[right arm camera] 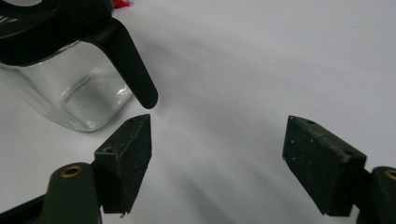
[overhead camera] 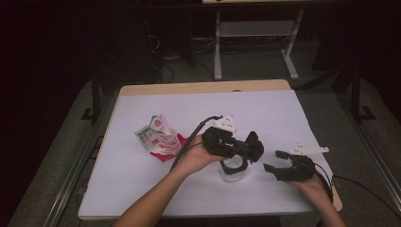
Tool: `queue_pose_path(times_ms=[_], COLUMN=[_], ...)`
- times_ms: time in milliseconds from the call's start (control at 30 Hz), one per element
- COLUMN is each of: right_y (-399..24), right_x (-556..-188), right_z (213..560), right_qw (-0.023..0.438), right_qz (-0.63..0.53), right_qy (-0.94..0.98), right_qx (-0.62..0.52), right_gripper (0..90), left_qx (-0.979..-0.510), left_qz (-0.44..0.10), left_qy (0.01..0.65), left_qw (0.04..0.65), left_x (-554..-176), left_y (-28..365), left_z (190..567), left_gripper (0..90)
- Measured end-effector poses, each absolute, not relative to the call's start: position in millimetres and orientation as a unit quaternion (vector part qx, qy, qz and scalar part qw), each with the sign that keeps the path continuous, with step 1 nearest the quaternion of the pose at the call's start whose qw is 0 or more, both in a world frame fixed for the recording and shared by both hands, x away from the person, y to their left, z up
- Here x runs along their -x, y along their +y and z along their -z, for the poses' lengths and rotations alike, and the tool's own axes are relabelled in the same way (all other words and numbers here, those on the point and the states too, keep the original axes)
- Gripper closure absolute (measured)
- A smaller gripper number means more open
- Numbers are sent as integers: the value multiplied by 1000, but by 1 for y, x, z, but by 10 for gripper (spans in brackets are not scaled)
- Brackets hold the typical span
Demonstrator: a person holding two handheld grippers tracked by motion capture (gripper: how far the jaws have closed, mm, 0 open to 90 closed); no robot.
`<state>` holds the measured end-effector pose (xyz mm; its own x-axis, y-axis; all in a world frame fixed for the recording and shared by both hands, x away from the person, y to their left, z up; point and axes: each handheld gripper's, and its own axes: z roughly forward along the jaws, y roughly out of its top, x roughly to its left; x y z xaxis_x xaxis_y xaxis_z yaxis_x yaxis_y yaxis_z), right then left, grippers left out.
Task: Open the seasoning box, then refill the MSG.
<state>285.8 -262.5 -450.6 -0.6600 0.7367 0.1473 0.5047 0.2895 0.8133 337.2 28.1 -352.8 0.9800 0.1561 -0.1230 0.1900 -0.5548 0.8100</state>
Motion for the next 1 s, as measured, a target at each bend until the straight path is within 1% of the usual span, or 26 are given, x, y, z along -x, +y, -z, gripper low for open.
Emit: queue_pose_path(times_ms=[67, 233, 367, 700, 800, 1000], right_y=[-262, -262, -262, -262, -261, -261], right_x=[-286, -286, -285, -286, -286, -286], right_z=[451, 452, 452, 452, 452, 452], right_qw=[129, 128, 129, 129, 129, 129], right_qz=[-449, -449, -448, -451, -451, -452], right_qy=[793, 794, 793, 793, 794, 793], right_qx=[-391, -390, -392, -390, -388, -388], right_gripper=[235, 235, 235, 235, 235, 235], left_qx=[-882, -883, -881, -878, -877, -875], left_qz=[18, 14, 11, 11, 5, 1], left_qy=[102, 109, 117, 135, 138, 148], left_qw=[459, 457, 458, 459, 461, 461], left_x=[-336, -334, -334, -327, -324, -318], left_y=[33, 44, 53, 75, 84, 100], left_z=[354, 355, 356, 361, 363, 366], left_gripper=[654, 600, 579, 442, 413, 394])
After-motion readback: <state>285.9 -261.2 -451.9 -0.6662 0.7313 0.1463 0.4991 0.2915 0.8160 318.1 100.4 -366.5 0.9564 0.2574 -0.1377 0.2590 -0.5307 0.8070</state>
